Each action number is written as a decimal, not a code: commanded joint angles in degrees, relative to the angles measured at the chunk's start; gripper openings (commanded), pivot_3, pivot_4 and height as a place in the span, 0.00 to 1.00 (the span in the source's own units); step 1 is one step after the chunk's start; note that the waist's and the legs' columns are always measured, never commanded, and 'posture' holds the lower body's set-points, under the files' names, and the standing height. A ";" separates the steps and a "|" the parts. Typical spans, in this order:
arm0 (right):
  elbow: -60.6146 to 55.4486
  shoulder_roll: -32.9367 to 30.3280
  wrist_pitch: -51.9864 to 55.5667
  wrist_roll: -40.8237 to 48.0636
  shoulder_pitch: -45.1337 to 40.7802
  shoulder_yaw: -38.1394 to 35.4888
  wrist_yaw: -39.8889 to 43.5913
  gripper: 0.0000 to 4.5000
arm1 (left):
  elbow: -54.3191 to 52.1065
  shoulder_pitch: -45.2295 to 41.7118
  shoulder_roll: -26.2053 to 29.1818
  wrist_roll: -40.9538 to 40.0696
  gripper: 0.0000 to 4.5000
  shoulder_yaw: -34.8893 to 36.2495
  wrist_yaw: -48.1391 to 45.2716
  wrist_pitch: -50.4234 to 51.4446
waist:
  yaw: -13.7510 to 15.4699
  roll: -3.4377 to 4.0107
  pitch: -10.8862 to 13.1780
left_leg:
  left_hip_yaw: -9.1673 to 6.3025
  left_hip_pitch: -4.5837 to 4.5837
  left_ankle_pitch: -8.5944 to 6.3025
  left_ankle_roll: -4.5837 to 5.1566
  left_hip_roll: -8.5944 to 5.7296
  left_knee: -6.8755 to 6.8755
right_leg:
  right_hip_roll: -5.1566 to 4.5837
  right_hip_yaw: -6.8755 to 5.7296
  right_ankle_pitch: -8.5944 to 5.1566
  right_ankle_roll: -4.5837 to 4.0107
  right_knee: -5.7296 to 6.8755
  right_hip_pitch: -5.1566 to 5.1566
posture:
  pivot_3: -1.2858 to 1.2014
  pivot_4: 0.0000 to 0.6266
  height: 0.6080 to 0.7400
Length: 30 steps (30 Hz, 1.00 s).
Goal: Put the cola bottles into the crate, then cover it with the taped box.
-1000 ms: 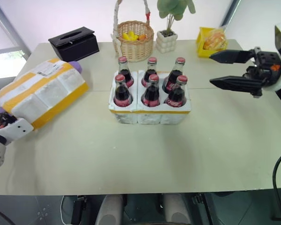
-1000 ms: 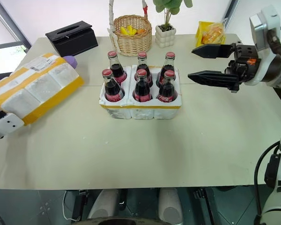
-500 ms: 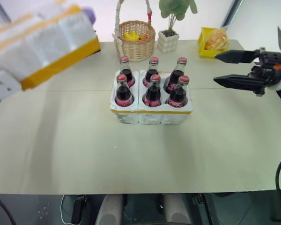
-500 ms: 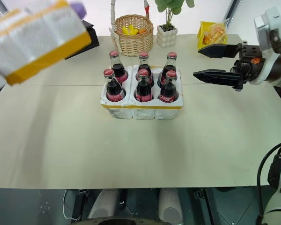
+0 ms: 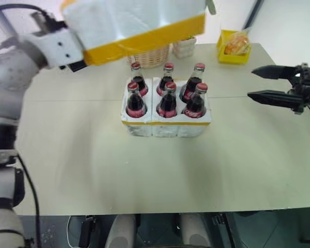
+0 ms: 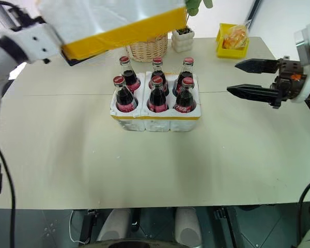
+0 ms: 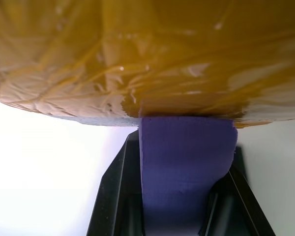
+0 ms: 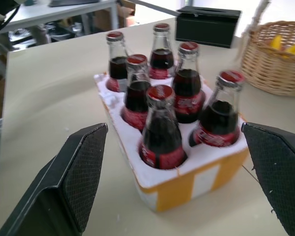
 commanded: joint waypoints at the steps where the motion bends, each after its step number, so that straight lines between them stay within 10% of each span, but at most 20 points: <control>1: -3.48 -0.94 0.28 1.25 2.67 -3.81 -0.99 1.00 | -0.50 -2.01 -1.42 -1.33 0.13 -0.74 -2.46 -2.84 | -0.05 0.00 0.00 | 0.02 0.02 0.00 0.00 0.00 0.01 | 0.00 0.02 0.00 0.00 0.01 0.00 | 0.52 0.24 1.00; 30: -11.13 2.39 3.64 6.22 14.06 -7.21 -8.56 1.00 | -7.78 13.21 -4.95 20.32 0.13 -5.68 10.96 -13.59 | 0.44 -0.03 -0.02 | 0.00 0.06 0.00 0.01 0.00 0.05 | 0.00 0.05 0.01 0.02 -0.01 0.10 | 0.52 0.24 1.00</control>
